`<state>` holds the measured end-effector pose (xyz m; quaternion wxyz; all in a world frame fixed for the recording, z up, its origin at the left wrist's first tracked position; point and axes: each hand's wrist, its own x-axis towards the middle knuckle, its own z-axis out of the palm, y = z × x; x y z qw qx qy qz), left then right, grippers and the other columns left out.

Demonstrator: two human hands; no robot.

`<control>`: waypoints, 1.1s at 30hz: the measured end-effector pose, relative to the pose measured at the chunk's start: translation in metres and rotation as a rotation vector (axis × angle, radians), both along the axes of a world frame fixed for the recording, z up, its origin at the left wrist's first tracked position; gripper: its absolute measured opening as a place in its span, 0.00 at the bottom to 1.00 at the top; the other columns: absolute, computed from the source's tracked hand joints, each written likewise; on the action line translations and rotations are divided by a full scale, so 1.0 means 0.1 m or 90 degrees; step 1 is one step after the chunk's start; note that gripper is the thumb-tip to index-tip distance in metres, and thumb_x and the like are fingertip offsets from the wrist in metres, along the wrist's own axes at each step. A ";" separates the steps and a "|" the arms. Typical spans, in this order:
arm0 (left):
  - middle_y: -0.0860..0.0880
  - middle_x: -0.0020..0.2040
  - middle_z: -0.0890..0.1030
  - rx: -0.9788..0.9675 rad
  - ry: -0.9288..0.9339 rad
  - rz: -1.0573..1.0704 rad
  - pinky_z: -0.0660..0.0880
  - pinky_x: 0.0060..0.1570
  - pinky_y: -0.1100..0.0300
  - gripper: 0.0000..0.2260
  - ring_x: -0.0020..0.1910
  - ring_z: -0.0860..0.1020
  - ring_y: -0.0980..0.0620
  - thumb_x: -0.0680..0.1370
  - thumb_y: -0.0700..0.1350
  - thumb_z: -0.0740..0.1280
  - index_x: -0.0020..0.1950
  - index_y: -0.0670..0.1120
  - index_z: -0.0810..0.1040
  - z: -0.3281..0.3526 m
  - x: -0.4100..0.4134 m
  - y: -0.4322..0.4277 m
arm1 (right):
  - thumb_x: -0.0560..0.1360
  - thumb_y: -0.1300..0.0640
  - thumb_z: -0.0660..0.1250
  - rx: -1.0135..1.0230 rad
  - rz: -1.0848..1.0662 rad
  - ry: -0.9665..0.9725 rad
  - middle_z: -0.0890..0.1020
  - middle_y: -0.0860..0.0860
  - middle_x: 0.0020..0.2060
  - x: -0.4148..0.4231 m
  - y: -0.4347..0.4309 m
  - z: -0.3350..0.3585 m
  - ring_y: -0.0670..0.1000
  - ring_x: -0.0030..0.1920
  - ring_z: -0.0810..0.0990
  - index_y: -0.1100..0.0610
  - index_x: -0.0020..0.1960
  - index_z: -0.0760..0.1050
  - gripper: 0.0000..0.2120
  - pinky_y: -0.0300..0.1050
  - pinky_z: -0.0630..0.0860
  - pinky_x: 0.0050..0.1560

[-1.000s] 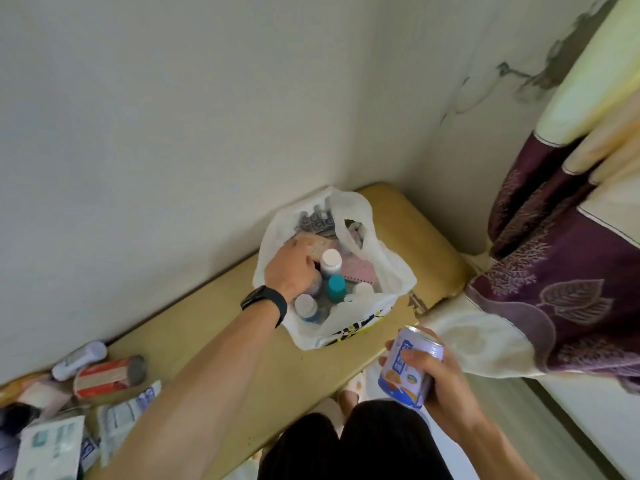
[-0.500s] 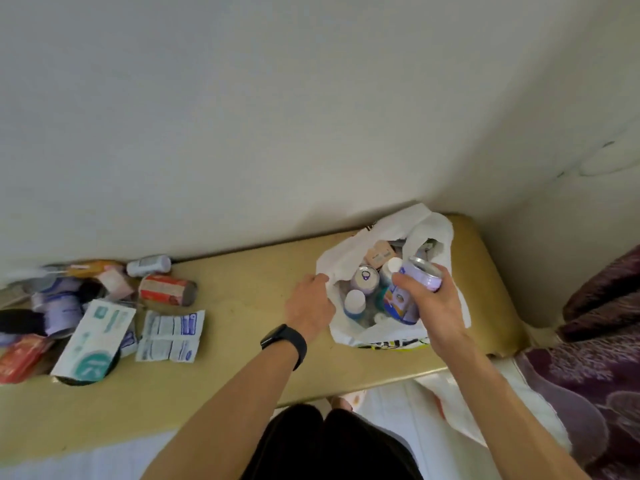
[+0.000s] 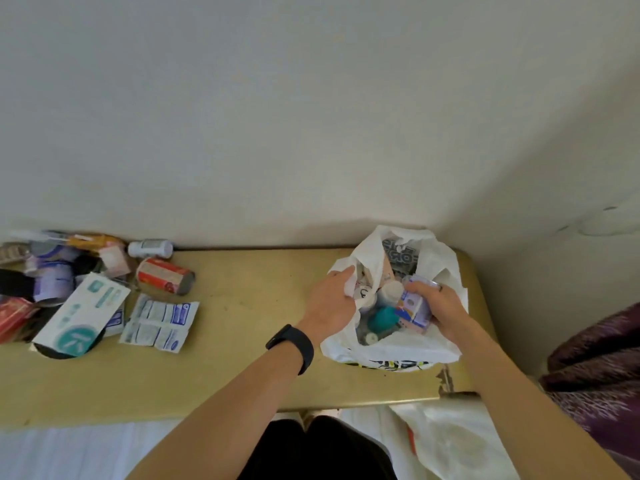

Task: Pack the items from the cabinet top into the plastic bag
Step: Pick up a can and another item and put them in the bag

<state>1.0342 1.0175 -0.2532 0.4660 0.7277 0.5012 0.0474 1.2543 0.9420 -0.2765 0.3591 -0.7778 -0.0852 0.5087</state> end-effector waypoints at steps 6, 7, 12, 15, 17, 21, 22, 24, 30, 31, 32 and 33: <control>0.45 0.73 0.68 0.001 0.023 -0.006 0.66 0.67 0.58 0.28 0.71 0.68 0.45 0.78 0.34 0.60 0.78 0.46 0.63 -0.01 0.04 0.03 | 0.67 0.42 0.76 -0.138 0.007 -0.334 0.81 0.57 0.55 0.42 -0.22 -0.13 0.61 0.54 0.80 0.58 0.67 0.69 0.36 0.49 0.76 0.48; 0.46 0.74 0.67 0.007 0.040 -0.014 0.66 0.67 0.58 0.29 0.70 0.68 0.45 0.77 0.34 0.60 0.78 0.46 0.63 -0.02 0.02 0.03 | 0.67 0.43 0.76 -0.154 -0.004 -0.361 0.80 0.58 0.56 0.47 -0.27 -0.13 0.61 0.55 0.80 0.58 0.70 0.65 0.39 0.49 0.76 0.47; 0.47 0.75 0.57 0.073 0.135 -0.067 0.74 0.60 0.52 0.35 0.66 0.70 0.43 0.73 0.34 0.64 0.78 0.51 0.59 -0.06 0.00 -0.04 | 0.66 0.40 0.76 -0.119 0.004 -0.358 0.80 0.57 0.59 0.53 -0.31 -0.23 0.61 0.57 0.79 0.54 0.70 0.65 0.40 0.55 0.79 0.54; 0.42 0.78 0.52 0.340 0.240 -0.222 0.62 0.71 0.48 0.44 0.74 0.59 0.38 0.71 0.37 0.68 0.80 0.55 0.49 -0.09 0.04 -0.13 | 0.63 0.38 0.78 -0.089 0.066 -0.323 0.80 0.54 0.58 0.41 -0.22 -0.31 0.59 0.58 0.78 0.52 0.67 0.69 0.39 0.53 0.78 0.56; 0.43 0.81 0.47 0.452 0.242 -0.337 0.54 0.74 0.41 0.42 0.78 0.51 0.39 0.69 0.38 0.71 0.78 0.56 0.55 -0.09 0.06 -0.13 | 0.62 0.40 0.79 -0.092 0.135 -0.323 0.80 0.53 0.55 0.30 -0.17 -0.33 0.57 0.55 0.78 0.52 0.65 0.69 0.37 0.50 0.77 0.54; 0.48 0.82 0.44 0.431 0.322 -0.553 0.38 0.75 0.38 0.18 0.80 0.39 0.45 0.79 0.45 0.63 0.68 0.53 0.75 -0.07 0.12 -0.14 | 0.58 0.32 0.77 -0.108 0.315 -0.434 0.80 0.48 0.50 0.18 -0.20 -0.44 0.52 0.48 0.79 0.48 0.64 0.71 0.40 0.44 0.77 0.47; 0.48 0.82 0.46 0.410 0.361 -0.562 0.38 0.75 0.38 0.16 0.80 0.39 0.46 0.80 0.48 0.60 0.67 0.51 0.77 -0.09 0.14 -0.14 | 0.59 0.32 0.76 -0.110 0.357 -0.478 0.80 0.50 0.52 0.18 -0.21 -0.46 0.53 0.50 0.79 0.49 0.66 0.70 0.41 0.44 0.76 0.50; 0.46 0.81 0.51 0.384 0.441 -0.532 0.40 0.75 0.38 0.20 0.80 0.41 0.46 0.82 0.53 0.56 0.69 0.48 0.76 -0.12 0.19 -0.16 | 0.65 0.36 0.74 -0.137 0.434 -0.563 0.80 0.52 0.56 0.21 -0.20 -0.49 0.55 0.54 0.78 0.51 0.68 0.70 0.36 0.47 0.72 0.57; 0.43 0.81 0.44 0.412 0.527 -0.548 0.38 0.73 0.34 0.27 0.79 0.38 0.39 0.80 0.55 0.62 0.77 0.47 0.64 -0.23 0.19 -0.12 | 0.72 0.41 0.70 -0.135 0.486 -0.525 0.72 0.54 0.68 0.26 -0.33 -0.52 0.59 0.66 0.69 0.51 0.73 0.65 0.34 0.50 0.65 0.67; 0.42 0.81 0.40 0.424 0.532 -0.545 0.36 0.73 0.33 0.29 0.78 0.36 0.38 0.80 0.54 0.63 0.79 0.48 0.59 -0.27 0.17 -0.14 | 0.71 0.39 0.70 -0.121 0.488 -0.528 0.68 0.54 0.72 0.29 -0.36 -0.47 0.58 0.70 0.64 0.49 0.75 0.62 0.37 0.51 0.62 0.70; 0.40 0.80 0.39 0.430 0.531 -0.518 0.33 0.72 0.33 0.32 0.78 0.36 0.36 0.80 0.54 0.63 0.81 0.49 0.54 -0.31 0.12 -0.16 | 0.69 0.34 0.69 -0.143 0.526 -0.564 0.60 0.54 0.77 0.33 -0.39 -0.40 0.57 0.75 0.57 0.46 0.77 0.57 0.43 0.53 0.55 0.74; 0.39 0.80 0.38 0.419 0.532 -0.484 0.31 0.69 0.33 0.34 0.78 0.36 0.35 0.80 0.54 0.63 0.81 0.49 0.50 -0.33 0.08 -0.16 | 0.66 0.28 0.67 -0.207 0.588 -0.616 0.50 0.54 0.80 0.38 -0.42 -0.32 0.57 0.78 0.47 0.42 0.79 0.49 0.49 0.57 0.47 0.76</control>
